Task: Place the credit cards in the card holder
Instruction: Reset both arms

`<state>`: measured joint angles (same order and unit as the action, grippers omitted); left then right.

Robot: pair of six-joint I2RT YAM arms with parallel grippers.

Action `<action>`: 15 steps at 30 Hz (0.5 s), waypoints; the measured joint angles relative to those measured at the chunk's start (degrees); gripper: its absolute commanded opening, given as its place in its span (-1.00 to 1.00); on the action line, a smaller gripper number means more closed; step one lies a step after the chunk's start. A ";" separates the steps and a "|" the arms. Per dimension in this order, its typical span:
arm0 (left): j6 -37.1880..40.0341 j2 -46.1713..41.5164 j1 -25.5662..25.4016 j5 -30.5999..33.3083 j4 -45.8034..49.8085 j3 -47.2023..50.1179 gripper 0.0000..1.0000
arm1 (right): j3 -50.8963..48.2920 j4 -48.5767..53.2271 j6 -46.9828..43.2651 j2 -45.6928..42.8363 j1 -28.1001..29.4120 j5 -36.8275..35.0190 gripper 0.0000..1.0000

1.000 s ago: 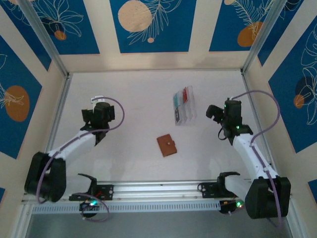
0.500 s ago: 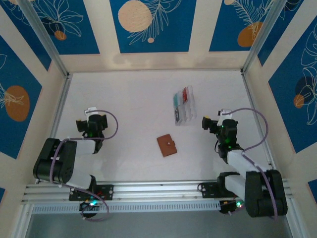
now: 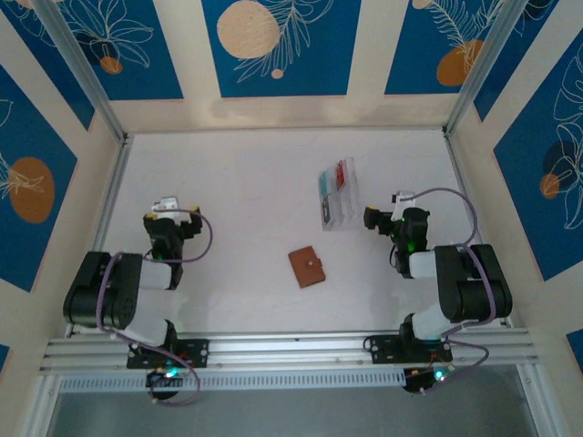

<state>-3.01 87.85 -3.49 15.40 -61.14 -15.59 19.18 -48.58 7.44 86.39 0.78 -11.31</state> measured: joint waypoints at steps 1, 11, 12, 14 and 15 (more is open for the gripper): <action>0.04 1.01 0.00 -0.48 0.04 0.17 1.00 | 0.13 0.13 0.00 0.15 0.00 0.02 0.98; 1.36 1.25 -0.07 -2.32 0.37 -0.17 1.00 | 2.86 0.76 0.04 0.42 -0.44 1.11 0.99; 1.60 1.25 -0.07 -2.73 0.92 -0.46 1.00 | 2.86 0.98 0.02 0.42 -0.42 1.11 0.99; 2.12 1.25 -0.07 -4.13 3.39 -2.21 1.00 | 2.89 1.46 -0.07 0.42 -0.04 1.05 0.99; 2.23 1.25 -0.07 -4.76 3.78 -2.84 1.00 | 2.89 1.51 -0.04 0.42 0.02 1.07 0.99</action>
<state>-0.78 89.10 -3.55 10.63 -57.36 -18.44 22.06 -47.07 7.40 86.80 0.80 -10.24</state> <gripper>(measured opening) 0.998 0.992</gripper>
